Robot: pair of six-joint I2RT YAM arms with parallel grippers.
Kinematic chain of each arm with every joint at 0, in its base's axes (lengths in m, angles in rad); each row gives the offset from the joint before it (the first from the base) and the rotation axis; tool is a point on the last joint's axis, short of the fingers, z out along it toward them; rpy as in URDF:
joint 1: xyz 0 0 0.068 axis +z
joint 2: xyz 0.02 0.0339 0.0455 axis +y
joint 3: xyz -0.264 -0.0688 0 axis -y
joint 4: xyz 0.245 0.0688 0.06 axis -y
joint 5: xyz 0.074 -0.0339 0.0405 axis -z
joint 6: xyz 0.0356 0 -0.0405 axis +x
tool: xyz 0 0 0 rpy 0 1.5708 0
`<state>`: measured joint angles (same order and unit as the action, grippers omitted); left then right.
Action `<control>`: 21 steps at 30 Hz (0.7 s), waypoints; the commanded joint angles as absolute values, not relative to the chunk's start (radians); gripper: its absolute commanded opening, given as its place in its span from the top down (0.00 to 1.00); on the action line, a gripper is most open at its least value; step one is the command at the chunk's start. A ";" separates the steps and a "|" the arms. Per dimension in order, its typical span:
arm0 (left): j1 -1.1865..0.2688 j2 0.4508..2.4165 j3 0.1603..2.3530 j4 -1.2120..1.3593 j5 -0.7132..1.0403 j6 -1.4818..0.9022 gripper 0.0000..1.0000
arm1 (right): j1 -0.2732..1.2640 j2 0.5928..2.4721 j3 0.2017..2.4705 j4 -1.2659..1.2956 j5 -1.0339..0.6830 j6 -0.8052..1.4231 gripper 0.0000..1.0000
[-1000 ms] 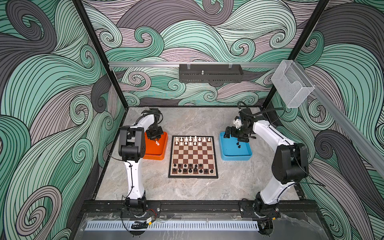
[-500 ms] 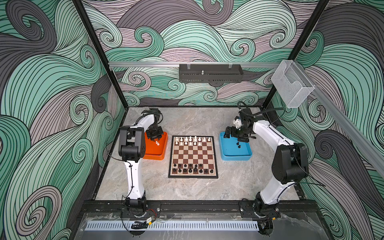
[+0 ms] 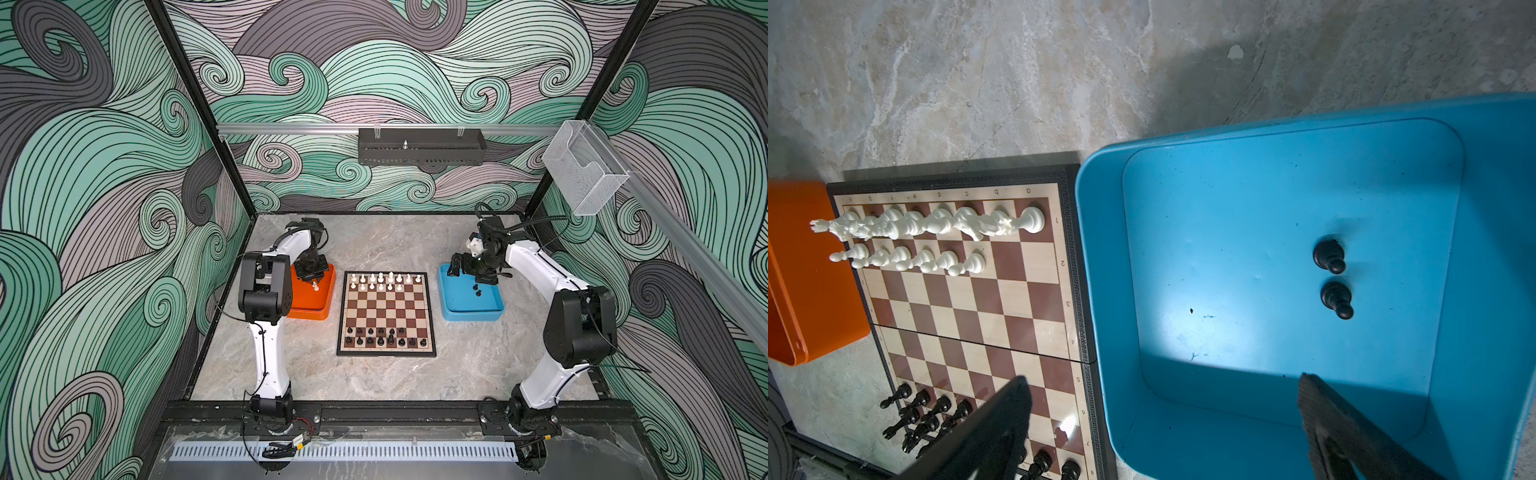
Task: Set up the chess pieces on the board
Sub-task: 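Lift the white pawn out of the orange tray with the left gripper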
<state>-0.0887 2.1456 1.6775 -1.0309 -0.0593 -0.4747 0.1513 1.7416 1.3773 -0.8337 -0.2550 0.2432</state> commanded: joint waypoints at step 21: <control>-0.094 2.152 1.697 -1.079 -0.109 -0.446 0.88 | 0.149 1.745 1.387 -0.848 -0.258 0.239 0.00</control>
